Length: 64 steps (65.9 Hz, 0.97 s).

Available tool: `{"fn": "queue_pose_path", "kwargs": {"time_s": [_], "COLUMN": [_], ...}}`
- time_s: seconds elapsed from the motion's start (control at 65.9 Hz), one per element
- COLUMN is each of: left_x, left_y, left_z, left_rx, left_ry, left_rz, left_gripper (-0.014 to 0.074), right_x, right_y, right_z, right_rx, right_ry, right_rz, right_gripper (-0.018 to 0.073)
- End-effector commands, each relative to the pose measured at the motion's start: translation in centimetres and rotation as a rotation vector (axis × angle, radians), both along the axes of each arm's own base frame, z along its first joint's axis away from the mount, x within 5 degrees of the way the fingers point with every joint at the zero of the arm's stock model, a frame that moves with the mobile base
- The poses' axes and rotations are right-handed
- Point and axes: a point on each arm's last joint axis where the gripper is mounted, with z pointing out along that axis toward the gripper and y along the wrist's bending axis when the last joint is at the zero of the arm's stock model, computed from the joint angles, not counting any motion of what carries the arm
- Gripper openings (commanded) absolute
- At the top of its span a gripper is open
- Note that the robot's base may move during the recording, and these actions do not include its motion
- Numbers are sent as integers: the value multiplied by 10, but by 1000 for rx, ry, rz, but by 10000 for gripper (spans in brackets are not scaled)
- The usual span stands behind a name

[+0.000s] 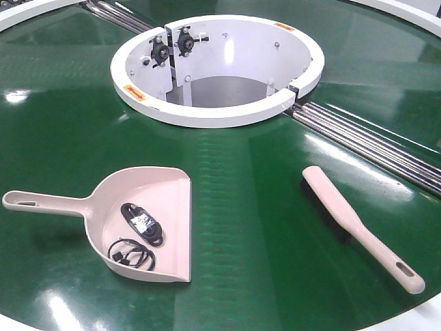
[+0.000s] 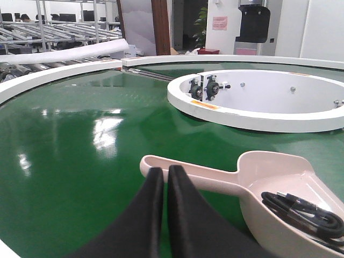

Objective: Clean and inspect green conveyor with broom and dustpan

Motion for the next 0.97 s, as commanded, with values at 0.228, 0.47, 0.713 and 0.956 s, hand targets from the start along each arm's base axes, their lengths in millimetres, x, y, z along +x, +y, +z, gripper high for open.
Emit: {"fn": "queue_pose_path", "kwargs": {"time_s": [0.228, 0.47, 0.713, 0.956], "left_x": [-1, -1, -1, -1], "left_y": [-1, -1, -1, -1], "left_z": [5, 5, 5, 5], "left_rx": [-18, -18, -18, -18], "left_ry": [-84, -84, -84, -84], "left_rz": [-11, -11, -11, -11], "left_gripper": [-6, -6, -6, -6], "right_x": [-1, -1, -1, -1], "right_y": [0, 1, 1, 0], "right_z": [6, 7, 7, 7], "right_rx": [-19, -19, -19, -18], "right_ry": [-83, -84, -84, -83], "right_rz": [2, 2, 2, 2], "right_gripper": [-8, -8, -8, -8]}}
